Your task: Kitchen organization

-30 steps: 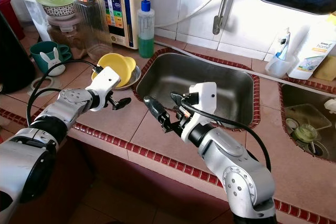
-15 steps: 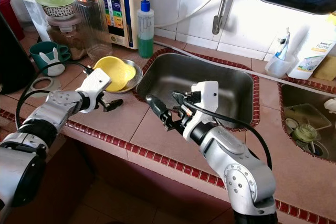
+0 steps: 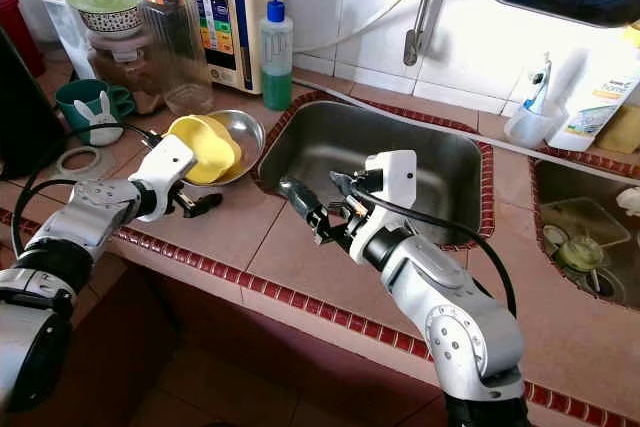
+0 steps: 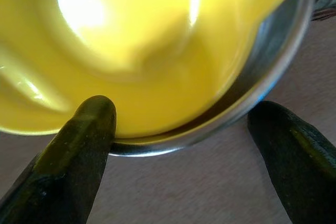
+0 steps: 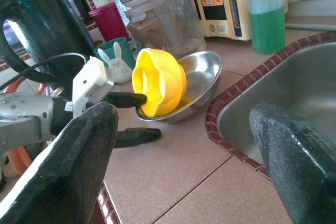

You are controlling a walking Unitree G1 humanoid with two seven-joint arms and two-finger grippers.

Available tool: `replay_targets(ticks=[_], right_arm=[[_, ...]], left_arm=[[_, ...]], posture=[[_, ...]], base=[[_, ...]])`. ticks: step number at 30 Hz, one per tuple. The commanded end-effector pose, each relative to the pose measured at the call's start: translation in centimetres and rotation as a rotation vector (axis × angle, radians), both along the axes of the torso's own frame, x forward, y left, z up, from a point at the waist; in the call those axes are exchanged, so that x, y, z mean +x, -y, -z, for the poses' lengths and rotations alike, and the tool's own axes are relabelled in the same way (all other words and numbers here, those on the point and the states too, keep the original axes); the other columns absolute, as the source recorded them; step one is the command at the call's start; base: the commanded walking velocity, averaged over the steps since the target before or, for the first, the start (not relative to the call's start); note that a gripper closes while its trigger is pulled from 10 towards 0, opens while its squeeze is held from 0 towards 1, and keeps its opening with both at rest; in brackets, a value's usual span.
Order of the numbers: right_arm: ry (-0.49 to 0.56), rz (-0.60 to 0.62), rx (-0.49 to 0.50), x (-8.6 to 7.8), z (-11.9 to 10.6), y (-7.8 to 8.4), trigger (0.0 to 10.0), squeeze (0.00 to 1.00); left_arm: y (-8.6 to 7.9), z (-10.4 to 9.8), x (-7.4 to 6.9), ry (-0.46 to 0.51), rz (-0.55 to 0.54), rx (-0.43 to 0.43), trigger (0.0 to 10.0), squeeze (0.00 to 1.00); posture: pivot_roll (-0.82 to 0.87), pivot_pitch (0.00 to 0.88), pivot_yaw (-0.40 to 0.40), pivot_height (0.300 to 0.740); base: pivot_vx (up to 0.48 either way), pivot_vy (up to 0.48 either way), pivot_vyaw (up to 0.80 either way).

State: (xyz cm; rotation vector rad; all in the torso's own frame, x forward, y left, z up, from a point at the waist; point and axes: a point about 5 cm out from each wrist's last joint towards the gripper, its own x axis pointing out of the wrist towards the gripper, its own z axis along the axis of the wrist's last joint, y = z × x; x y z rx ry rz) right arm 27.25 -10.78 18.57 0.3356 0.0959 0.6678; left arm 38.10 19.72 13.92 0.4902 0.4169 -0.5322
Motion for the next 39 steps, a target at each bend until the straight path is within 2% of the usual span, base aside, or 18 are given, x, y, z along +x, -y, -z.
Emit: replay_targets(ticks=[1,17,23,27,31,34,39], right_arm=[[0.016,0.020,-0.012,0.4,-0.3,0.3,10.0,0.00],[0.022,0.021,-0.014,0.6,-0.3,0.4,10.0,0.00],[0.023,0.024,-0.015,0.7,-0.2,0.4,10.0,0.00],[0.027,0.026,-0.013,0.9,-0.3,0.3,10.0,0.00],[0.034,0.030,-0.012,1.0,-0.5,0.2,10.0,0.00],[0.037,0.033,-0.015,1.1,-0.5,0.3,10.0,0.00],[0.037,0.042,-0.021,1.0,-0.5,0.6,10.0,0.00]], left_arm=[[-0.4,0.0,-0.1,-0.015,-0.010,0.014,10.0,0.00],[-0.7,-2.0,-0.3,0.028,0.030,0.053,10.0,0.00],[-0.7,-2.8,-0.5,0.094,0.005,0.053,10.0,0.00],[0.2,-3.5,0.1,0.221,-0.069,-0.018,10.0,0.00],[1.0,-4.1,0.4,0.282,-0.109,-0.074,10.0,0.00],[1.9,-4.3,0.6,0.299,-0.112,-0.097,10.0,0.00],[2.9,-4.2,0.6,0.293,-0.069,-0.083,10.0,0.00]], posture=[[0.18,0.000,-0.023,0.740],[0.20,0.000,-0.026,0.740],[0.20,0.000,-0.029,0.740],[0.20,0.000,-0.033,0.740],[0.20,0.000,-0.033,0.740],[0.19,0.000,-0.032,0.740],[0.18,0.000,-0.029,0.740]], base=[[0.000,0.000,0.00],[0.000,0.000,0.00],[0.000,0.000,0.00],[0.000,0.000,0.00],[0.000,0.000,0.00],[0.000,0.000,0.00],[0.000,0.000,0.00]])
